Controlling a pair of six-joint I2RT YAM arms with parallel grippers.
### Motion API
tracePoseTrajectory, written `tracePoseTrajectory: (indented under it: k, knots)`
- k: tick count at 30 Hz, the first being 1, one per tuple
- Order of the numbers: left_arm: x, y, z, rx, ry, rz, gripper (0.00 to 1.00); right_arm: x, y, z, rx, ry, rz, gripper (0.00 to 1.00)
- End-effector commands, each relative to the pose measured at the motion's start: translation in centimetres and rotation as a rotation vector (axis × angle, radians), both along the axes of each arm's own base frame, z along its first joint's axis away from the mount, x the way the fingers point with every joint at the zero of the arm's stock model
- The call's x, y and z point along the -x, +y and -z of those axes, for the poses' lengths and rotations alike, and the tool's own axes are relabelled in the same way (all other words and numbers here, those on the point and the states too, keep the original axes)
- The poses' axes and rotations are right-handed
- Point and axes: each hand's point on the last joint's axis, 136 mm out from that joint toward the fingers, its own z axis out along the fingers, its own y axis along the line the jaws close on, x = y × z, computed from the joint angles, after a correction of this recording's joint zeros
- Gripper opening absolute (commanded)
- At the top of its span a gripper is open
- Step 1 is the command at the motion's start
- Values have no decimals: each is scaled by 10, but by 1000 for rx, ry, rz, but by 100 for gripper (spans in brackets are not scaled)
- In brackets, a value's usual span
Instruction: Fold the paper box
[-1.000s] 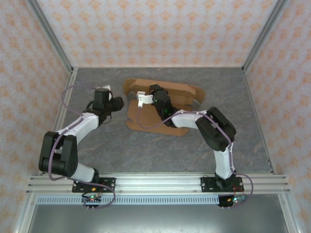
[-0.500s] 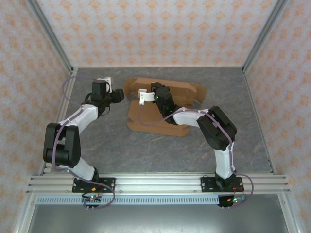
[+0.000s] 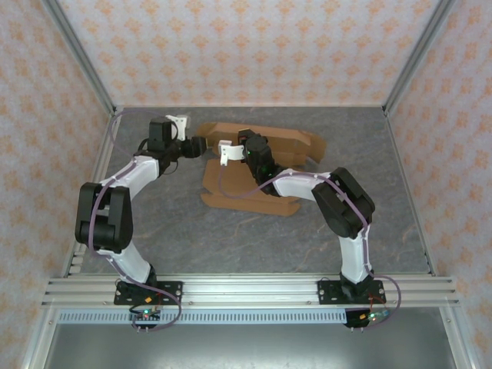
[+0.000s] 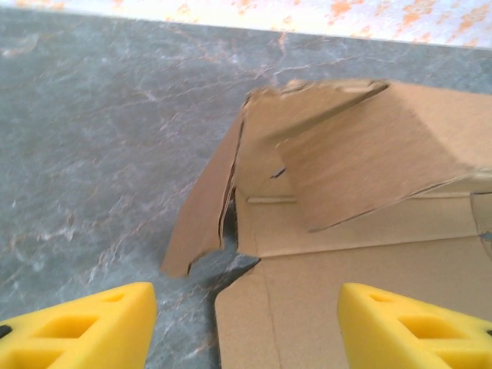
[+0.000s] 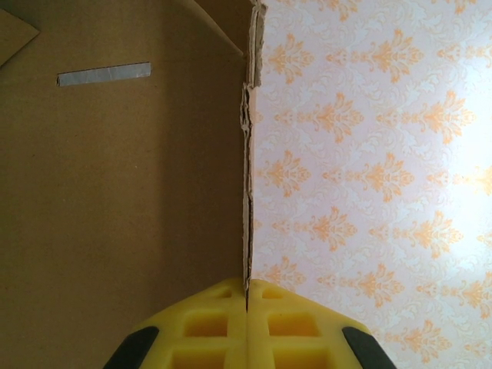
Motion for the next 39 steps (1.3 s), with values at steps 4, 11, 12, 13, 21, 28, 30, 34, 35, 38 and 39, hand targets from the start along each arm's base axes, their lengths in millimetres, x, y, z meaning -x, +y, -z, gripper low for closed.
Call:
tracePoseTrajectory:
  k: [4, 11, 12, 13, 21, 28, 30, 34, 35, 38, 39]
  knots:
    - [-13, -6, -10, 41, -43, 87, 66, -4, 5, 20, 33, 43, -17, 0]
    - [-17, -20, -13, 100, -40, 156, 69, -5, 6, 29, 54, 55, -23, 0]
    - [-17, -20, -13, 98, -41, 155, 69, -5, 7, 30, 56, 57, -22, 0]
    - [-16, -20, -11, 97, -39, 159, 69, -5, 7, 29, 56, 54, -21, 0]
    - [-11, -7, -9, 18, -30, 149, 66, -7, 8, 25, 58, 62, -21, 0]
    - [-17, 23, -3, -113, -2, 54, 59, -7, 8, 24, 55, 64, -21, 0]
    - [-23, 20, -2, -93, 2, 59, 55, -7, 8, 24, 55, 63, -21, 0]
    - [-32, 9, -2, -58, 6, 84, 48, -8, 9, 22, 52, 63, -20, 0]
    - [-33, 7, -2, -63, 6, 87, 46, -8, 9, 23, 55, 66, -18, 0]
    - [-40, 3, 0, -70, 14, 92, 35, -8, 9, 22, 52, 66, -17, 0]
    - [-42, 2, 0, -69, 19, 93, 31, -8, 9, 22, 53, 67, -16, 0]
